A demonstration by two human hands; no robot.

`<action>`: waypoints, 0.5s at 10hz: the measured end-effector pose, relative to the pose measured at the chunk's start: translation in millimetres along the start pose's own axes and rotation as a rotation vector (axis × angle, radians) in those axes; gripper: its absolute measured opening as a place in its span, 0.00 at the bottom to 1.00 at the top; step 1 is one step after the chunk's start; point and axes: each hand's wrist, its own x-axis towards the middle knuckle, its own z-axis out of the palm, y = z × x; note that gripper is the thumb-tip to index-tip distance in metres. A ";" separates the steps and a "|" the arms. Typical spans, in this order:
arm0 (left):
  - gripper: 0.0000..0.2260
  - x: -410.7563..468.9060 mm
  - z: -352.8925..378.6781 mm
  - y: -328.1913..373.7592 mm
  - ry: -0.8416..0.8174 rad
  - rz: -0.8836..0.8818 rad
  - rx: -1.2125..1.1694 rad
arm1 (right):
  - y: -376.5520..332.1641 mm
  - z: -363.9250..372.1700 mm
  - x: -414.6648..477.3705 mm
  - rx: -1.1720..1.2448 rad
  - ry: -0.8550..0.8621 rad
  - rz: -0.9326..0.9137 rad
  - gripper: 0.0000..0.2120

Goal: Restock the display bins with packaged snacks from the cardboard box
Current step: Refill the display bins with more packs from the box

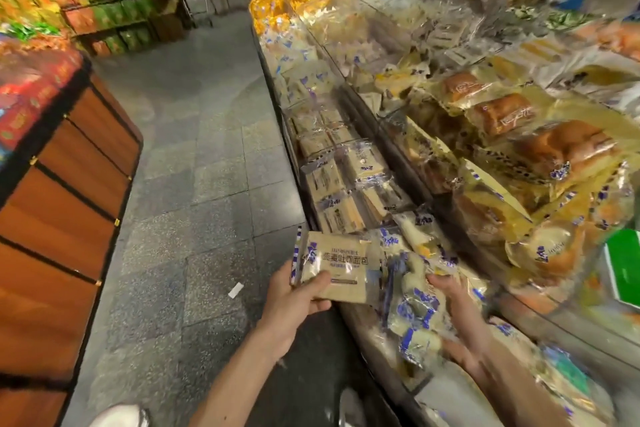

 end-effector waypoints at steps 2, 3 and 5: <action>0.10 101.5 -7.5 46.7 0.013 0.053 0.223 | 6.0 7.0 55.6 0.329 0.283 0.710 0.29; 0.11 145.2 -4.0 63.1 -0.048 0.112 0.377 | 9.4 -3.6 69.2 0.313 0.316 0.681 0.38; 0.35 240.8 13.4 77.6 -0.315 0.173 0.917 | 41.7 -16.2 88.5 0.342 0.410 0.599 0.42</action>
